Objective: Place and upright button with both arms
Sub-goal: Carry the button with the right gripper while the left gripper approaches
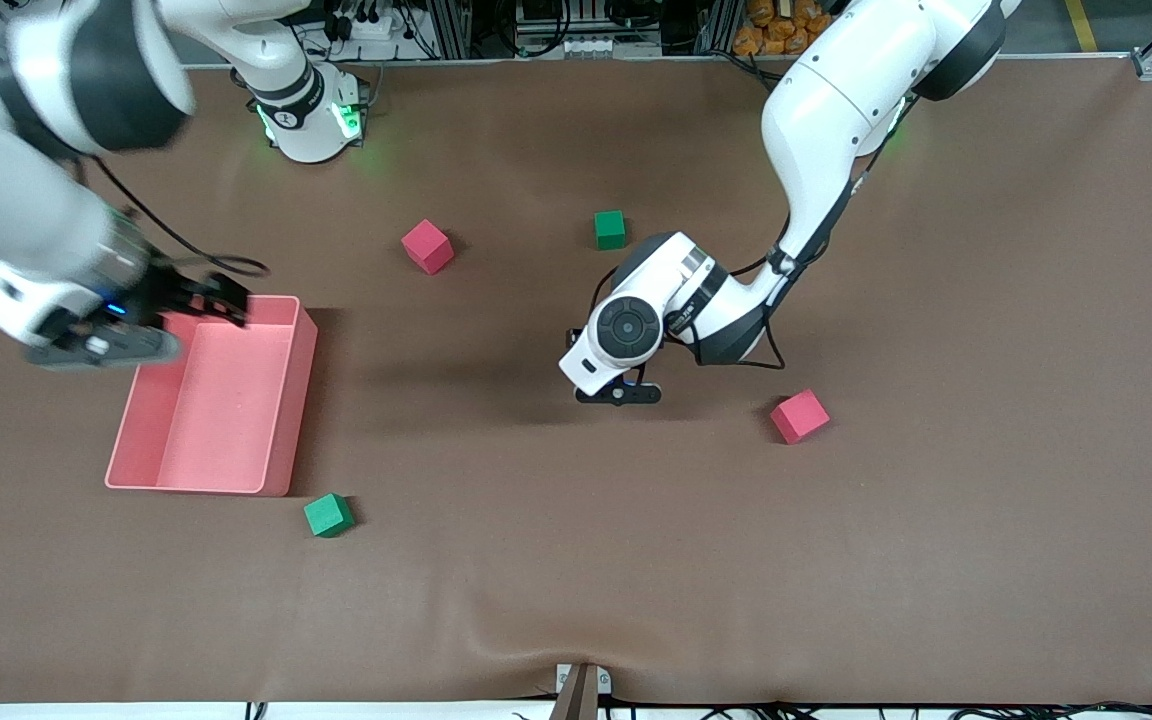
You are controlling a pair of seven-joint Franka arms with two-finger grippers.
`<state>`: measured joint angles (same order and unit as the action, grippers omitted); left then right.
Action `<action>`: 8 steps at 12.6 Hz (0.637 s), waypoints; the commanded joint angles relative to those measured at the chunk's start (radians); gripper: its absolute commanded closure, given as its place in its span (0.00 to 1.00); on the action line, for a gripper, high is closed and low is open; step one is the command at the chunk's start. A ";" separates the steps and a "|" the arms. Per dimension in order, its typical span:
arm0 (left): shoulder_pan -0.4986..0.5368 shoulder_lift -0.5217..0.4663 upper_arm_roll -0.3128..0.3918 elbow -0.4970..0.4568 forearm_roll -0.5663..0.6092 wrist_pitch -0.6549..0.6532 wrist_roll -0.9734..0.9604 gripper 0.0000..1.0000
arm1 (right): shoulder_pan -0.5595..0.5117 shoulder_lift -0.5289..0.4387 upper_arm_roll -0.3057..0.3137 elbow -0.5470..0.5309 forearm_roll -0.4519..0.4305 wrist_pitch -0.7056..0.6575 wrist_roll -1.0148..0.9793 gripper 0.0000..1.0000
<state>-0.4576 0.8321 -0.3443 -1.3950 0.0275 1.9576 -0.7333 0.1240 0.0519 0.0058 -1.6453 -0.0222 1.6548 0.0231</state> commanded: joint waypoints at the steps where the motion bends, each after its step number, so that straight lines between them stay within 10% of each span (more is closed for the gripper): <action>1: -0.004 0.013 0.007 -0.001 0.006 -0.014 -0.006 0.00 | -0.105 -0.087 0.028 -0.041 -0.013 -0.023 -0.160 0.00; 8: -0.004 0.030 0.007 -0.035 0.011 -0.008 0.009 0.14 | -0.141 -0.087 0.036 0.102 0.004 -0.208 -0.045 0.00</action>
<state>-0.4576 0.8694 -0.3399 -1.4237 0.0283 1.9536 -0.7305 -0.0003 -0.0313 0.0142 -1.5645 -0.0214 1.4827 -0.0793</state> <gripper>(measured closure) 0.079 0.000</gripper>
